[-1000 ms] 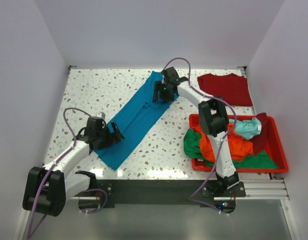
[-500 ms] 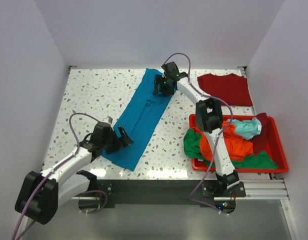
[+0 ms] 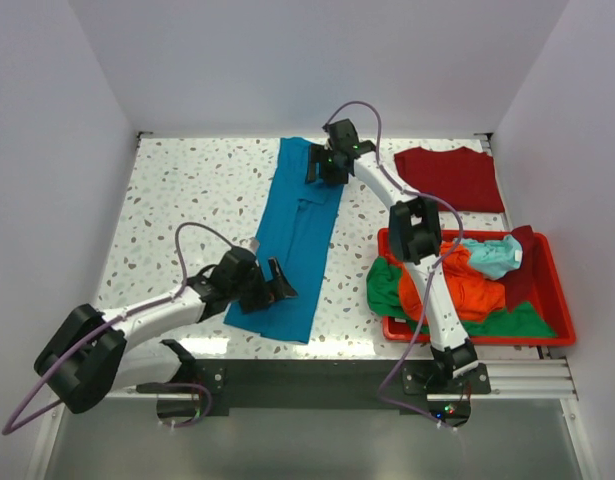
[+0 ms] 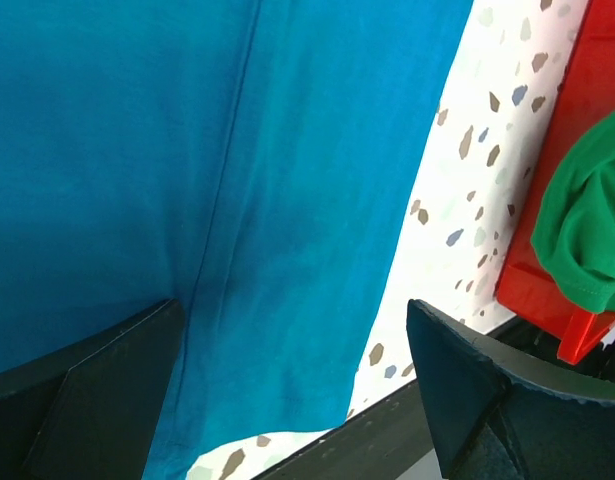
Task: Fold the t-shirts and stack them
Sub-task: Fold the tshirt
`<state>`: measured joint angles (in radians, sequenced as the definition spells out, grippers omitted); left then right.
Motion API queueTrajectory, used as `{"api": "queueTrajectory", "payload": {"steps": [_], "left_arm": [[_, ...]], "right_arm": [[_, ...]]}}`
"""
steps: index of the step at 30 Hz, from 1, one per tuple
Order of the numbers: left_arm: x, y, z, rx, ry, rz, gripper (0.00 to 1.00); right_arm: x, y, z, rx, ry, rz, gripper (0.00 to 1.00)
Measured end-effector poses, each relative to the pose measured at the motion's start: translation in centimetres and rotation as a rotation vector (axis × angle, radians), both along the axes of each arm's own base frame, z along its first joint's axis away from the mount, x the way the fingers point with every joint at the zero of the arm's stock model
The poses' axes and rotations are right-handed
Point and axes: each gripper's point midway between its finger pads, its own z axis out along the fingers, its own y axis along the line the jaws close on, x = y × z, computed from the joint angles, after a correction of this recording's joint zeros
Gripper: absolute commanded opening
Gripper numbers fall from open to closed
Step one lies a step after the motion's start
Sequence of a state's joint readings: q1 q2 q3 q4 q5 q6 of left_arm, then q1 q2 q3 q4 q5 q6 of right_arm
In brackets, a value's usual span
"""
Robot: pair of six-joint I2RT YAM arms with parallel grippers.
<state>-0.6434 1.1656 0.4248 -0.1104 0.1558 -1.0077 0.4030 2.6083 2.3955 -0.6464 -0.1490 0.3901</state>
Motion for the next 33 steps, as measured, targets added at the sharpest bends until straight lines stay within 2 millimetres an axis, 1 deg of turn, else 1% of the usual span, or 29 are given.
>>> {"api": "queueTrajectory", "payload": {"steps": [6, 11, 18, 20, 22, 24, 26, 27, 28, 29, 31, 33], "left_arm": [[-0.3, -2.2, 0.1, -0.025, 0.021, -0.028, 1.0], [-0.6, -3.4, 0.2, -0.048, 0.025, -0.047, 1.0], [-1.0, -6.6, 0.3, -0.033, 0.032, -0.157, 1.0], [-1.2, -6.7, 0.4, -0.019, 0.032, -0.172, 1.0], [-1.3, -6.3, 0.4, 0.008, 0.04, -0.174, 1.0], [-1.2, -5.7, 0.7, 0.045, 0.035, -0.167, 1.0], [-0.9, -5.1, 1.6, 0.074, 0.014, -0.153, 1.0], [-0.7, -4.9, 2.1, 0.084, -0.001, -0.148, 1.0], [-0.4, -4.6, 2.8, 0.095, -0.018, -0.14, 1.0], [0.0, -4.3, 3.4, 0.106, -0.041, -0.128, 1.0], [0.7, -3.5, 4.4, 0.125, -0.077, -0.106, 1.0], [1.3, -2.0, 4.5, 0.16, -0.086, -0.072, 1.0]], "right_arm": [[0.3, -0.3, 0.0, 0.0, -0.005, -0.004, 0.75], [0.4, -0.5, 0.1, 0.002, -0.005, -0.002, 0.75], [0.4, -0.6, 0.3, 0.042, 0.011, 0.008, 0.75], [0.4, -0.7, 0.6, 0.049, 0.012, 0.01, 0.75], [-0.1, -0.8, 1.4, 0.059, 0.016, 0.015, 0.75], [-1.3, -1.2, 2.7, 0.062, 0.025, 0.017, 0.75], [-2.9, -1.5, 5.2, 0.07, 0.018, 0.025, 0.75], [-4.2, -1.6, 6.1, 0.071, 0.026, 0.035, 0.74], [-4.6, -1.6, 8.3, 0.082, -0.004, 0.04, 0.74], [-5.6, -1.5, 10.1, 0.092, -0.03, 0.051, 0.74], [-8.8, -1.1, 13.3, 0.1, -0.058, 0.08, 0.74], [-12.8, -0.1, 15.4, 0.099, -0.087, 0.126, 0.73]]}}
